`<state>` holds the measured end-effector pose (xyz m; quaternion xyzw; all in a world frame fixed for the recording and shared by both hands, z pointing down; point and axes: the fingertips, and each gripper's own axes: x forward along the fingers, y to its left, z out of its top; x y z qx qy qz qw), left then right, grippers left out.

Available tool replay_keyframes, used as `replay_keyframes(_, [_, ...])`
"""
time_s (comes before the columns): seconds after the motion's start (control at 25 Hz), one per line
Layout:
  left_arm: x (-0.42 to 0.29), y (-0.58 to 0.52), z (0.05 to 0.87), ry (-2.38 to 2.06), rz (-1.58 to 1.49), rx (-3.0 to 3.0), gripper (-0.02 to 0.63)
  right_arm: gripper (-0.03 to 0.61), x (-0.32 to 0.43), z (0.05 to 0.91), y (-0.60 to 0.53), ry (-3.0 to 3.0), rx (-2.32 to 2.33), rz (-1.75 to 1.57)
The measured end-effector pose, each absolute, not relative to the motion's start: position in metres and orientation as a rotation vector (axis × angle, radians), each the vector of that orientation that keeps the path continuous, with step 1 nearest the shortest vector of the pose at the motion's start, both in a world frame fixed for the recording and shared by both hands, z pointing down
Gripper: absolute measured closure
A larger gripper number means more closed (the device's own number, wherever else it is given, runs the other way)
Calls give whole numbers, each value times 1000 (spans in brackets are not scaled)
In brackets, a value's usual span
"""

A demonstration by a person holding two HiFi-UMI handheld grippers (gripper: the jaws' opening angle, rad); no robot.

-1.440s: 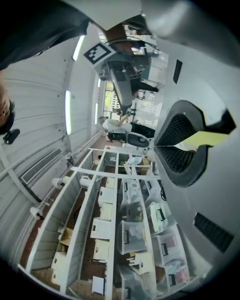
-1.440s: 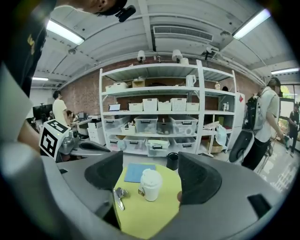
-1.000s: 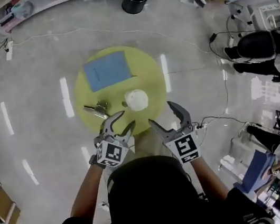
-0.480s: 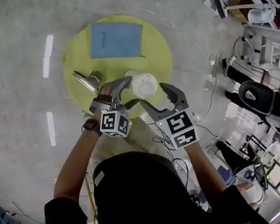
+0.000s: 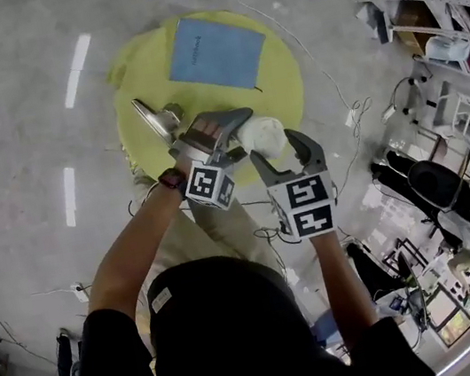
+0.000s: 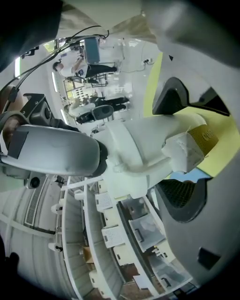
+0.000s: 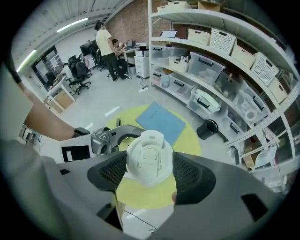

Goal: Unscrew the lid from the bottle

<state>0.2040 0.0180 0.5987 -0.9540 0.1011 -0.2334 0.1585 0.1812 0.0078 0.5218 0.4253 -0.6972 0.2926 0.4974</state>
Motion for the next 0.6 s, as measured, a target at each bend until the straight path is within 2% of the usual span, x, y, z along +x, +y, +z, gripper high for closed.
replay_keyframes(0.6, [200,22,601,260,-561,-2847,210,284,176,524,12,-1652,910,678])
